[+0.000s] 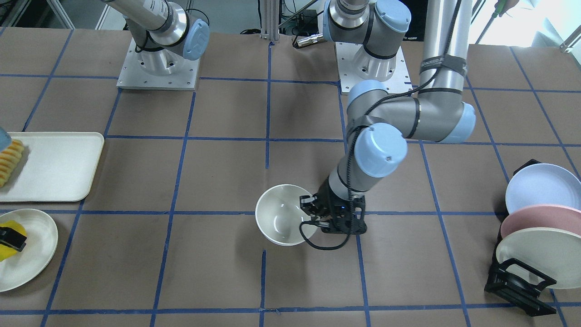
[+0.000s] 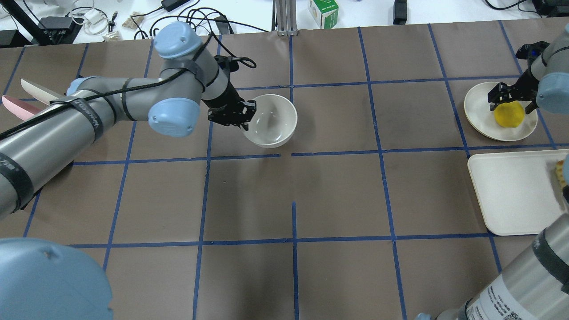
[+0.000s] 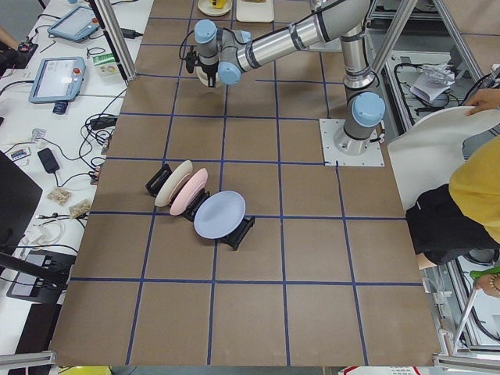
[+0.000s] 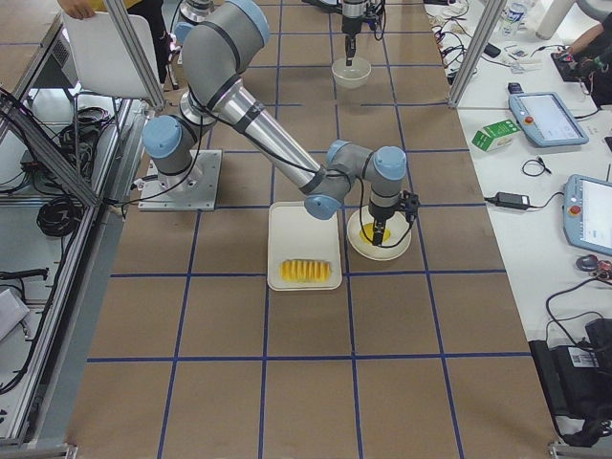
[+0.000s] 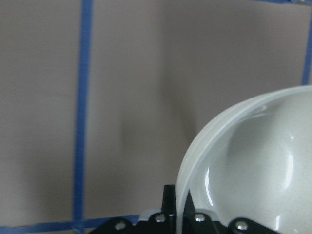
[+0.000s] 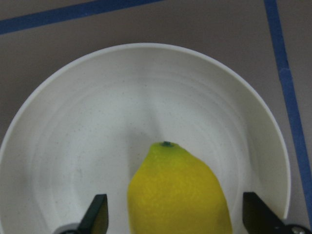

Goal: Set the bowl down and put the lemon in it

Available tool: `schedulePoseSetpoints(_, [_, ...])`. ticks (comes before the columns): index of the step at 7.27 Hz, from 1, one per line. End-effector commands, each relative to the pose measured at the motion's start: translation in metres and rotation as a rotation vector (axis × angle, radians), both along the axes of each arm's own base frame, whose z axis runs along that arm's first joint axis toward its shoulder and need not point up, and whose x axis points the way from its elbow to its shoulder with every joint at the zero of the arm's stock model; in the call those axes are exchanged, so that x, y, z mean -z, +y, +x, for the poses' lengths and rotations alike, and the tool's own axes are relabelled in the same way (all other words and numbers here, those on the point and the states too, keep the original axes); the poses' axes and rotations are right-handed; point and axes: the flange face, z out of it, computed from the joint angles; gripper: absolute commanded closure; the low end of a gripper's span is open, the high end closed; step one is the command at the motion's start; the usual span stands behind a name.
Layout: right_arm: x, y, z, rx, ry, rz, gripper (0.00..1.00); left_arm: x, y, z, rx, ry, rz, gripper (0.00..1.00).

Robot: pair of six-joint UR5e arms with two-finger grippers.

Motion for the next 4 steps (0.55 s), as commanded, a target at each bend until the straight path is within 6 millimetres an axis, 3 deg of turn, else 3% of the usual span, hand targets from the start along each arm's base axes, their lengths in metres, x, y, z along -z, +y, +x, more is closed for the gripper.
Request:
schedulePoseSetpoints(1, [0.005,-0.002,-0.001,0.005,-0.005,0.016,0.99,0.019,0.034,-0.039,0.024,-0.010,0.042,1.00])
schedulePoseSetpoints(3, [-0.020,0.003,0.001,0.011,-0.002,0.016,1.00,0.020,0.028,-0.033,0.019,-0.043,0.006,1.00])
schedulePoseSetpoints(4, [-0.057,0.013,0.008,0.009,-0.011,0.029,1.00,0.030,0.028,-0.029,0.019,-0.090,0.015,1.00])
